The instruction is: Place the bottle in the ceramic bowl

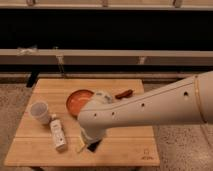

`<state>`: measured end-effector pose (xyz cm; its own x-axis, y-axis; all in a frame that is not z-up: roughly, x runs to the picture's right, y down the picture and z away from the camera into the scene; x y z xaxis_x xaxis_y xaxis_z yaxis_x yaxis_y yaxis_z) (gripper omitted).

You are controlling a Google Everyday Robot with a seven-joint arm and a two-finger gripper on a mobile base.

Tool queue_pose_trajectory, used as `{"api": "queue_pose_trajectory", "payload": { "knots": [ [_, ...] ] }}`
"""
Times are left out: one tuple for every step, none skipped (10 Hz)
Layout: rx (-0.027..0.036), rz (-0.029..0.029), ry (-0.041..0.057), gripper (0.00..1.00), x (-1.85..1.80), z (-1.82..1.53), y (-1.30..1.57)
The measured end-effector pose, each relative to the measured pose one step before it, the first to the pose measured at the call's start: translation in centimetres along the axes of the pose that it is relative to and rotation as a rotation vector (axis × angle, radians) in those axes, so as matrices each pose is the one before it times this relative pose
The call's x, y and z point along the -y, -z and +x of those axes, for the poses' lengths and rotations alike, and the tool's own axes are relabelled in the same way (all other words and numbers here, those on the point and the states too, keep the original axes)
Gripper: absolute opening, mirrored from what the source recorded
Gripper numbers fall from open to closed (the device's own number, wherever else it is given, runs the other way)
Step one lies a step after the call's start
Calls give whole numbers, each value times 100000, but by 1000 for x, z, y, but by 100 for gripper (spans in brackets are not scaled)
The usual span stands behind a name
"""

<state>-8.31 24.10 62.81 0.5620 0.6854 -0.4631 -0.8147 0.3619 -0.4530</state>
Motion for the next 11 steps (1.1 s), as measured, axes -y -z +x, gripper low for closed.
{"api": "queue_pose_trajectory", "payload": {
  "knots": [
    [862, 868, 2596, 80, -1505, -684, -192],
    [1033, 394, 2095, 80, -1309, -1239, -247],
    [18, 781, 1580, 80, -634, -959, -294],
    [-135, 1239, 1773, 80, -751, -1536, -567],
    [-67, 554, 1319, 80, -719, -1280, -471],
    [185, 296, 964, 80, -514, -1123, -399],
    [518, 797, 397, 80, -302, -1357, -490],
    [583, 1917, 601, 80, -244, -956, -584],
    [819, 1009, 1290, 80, -900, -735, -627],
    [430, 976, 406, 80, -303, -409, -546],
    [575, 1363, -355, 80, -157, -319, -505]
  ]
}}
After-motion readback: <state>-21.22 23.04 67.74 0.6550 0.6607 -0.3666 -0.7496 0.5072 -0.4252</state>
